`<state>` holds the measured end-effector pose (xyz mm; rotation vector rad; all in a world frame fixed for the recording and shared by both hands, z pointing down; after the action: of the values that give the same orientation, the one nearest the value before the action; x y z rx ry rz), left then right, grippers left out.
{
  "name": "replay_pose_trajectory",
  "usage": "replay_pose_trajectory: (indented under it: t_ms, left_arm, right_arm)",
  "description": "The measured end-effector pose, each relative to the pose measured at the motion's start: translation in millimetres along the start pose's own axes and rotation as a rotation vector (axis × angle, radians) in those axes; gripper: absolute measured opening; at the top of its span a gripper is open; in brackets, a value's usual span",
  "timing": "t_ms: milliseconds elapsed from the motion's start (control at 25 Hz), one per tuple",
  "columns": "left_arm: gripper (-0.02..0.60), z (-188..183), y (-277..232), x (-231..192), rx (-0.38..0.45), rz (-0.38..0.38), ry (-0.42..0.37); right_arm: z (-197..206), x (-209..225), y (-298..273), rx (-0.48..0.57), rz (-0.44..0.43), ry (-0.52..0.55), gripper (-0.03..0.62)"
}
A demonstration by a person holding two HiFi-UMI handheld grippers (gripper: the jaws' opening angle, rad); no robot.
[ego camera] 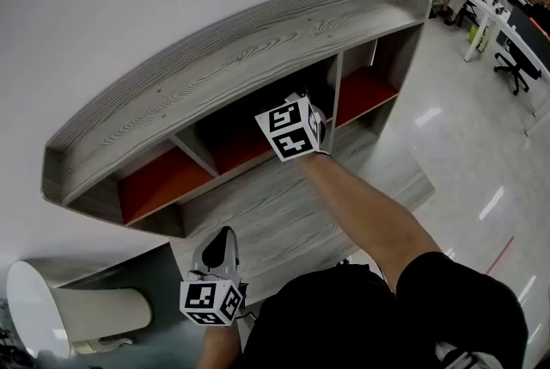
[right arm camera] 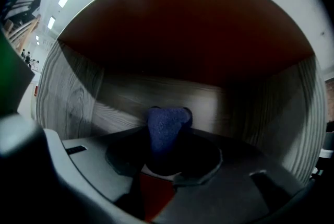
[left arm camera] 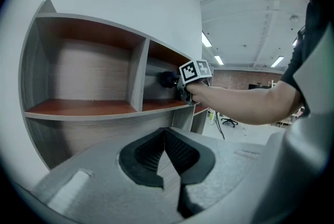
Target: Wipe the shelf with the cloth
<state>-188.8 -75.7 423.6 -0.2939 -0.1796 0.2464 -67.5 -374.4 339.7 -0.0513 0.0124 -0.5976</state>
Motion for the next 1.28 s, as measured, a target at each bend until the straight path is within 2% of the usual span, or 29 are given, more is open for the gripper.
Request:
replay_pose_trajectory:
  t_ms: [200,440,840,1040,1280]
  left_arm:
    - [0.009,-0.4,-2.0,-0.1,0.003,0.008,0.001]
    - [0.009,-1.6,-2.4,0.1,0.009,0.009,0.004]
    - [0.009,-0.5,-0.2,-3.1,0.008,0.002,0.009]
    - [0.01,0.6,2.4,-5.3,0.008,-0.009,0.016]
    - [0.009,2.1,3.4,-7.1,0.003,-0.012,0.015]
  right_arm:
    - [3.5,24.2,2.5,-0.007,0.086,-0.05,0.138]
    - [3.3,40.4,5.7,0.002,0.139,-0.094,0.138]
    - [5.8,48.9,7.2,0.015,0.165,-0.15,0.138]
    - [2.3,44.8,17.7,0.049,0.133,-0.201,0.138]
    - [5.5,1.1,23.2,0.068,-0.034,-0.169,0.138]
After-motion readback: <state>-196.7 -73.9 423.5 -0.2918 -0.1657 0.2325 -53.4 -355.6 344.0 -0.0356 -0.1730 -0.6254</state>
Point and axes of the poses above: the fingertips, and each gripper's own axes: y backward along the fingers, x to its right, z out of its underside, the point moved 6 cm from there along y, backward along the fingers, and after that the axes turned 13 degrees about -y, right-handed, at the moved point
